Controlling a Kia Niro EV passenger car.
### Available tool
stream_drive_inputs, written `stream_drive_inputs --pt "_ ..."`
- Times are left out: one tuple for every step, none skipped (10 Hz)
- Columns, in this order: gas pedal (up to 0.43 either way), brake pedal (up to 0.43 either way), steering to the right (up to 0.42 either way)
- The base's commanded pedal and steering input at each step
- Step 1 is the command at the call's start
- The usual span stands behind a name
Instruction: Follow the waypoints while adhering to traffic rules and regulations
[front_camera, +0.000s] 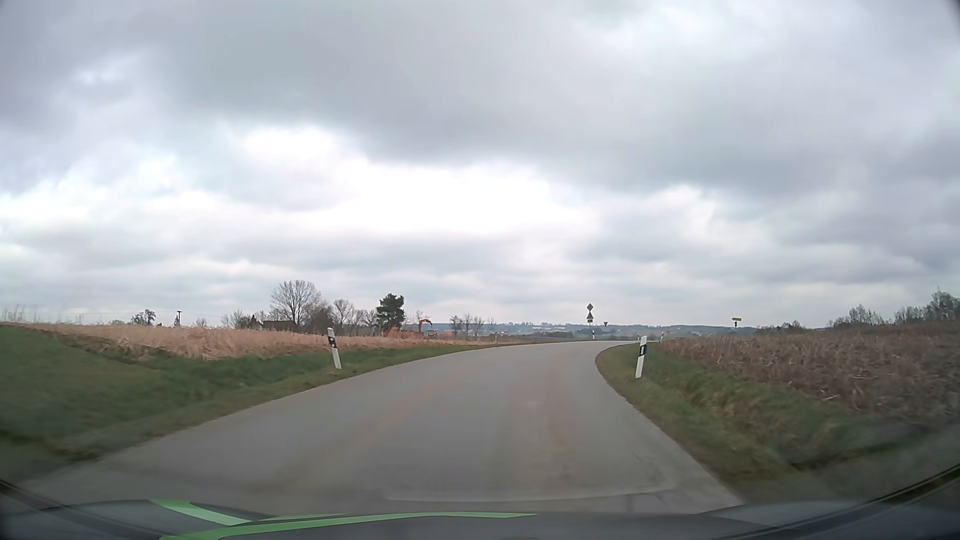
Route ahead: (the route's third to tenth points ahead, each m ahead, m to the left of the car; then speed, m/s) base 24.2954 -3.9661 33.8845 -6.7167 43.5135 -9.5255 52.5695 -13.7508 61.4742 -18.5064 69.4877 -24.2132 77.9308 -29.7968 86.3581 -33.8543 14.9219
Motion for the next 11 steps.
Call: stream_drive_inputs --pt "0.0 0.0 0.037" --pt "0.0 0.0 0.041" --pt "0.0 0.0 0.043" --pt "0.0 0.0 0.043" --pt "0.0 0.0 0.044" --pt "0.0 0.0 0.045" --pt "0.0 0.0 0.045" --pt "0.0 0.0 0.045" --pt "0.0 0.0 0.045" --pt "0.0 0.0 0.044" --pt "0.0 0.0 0.042"
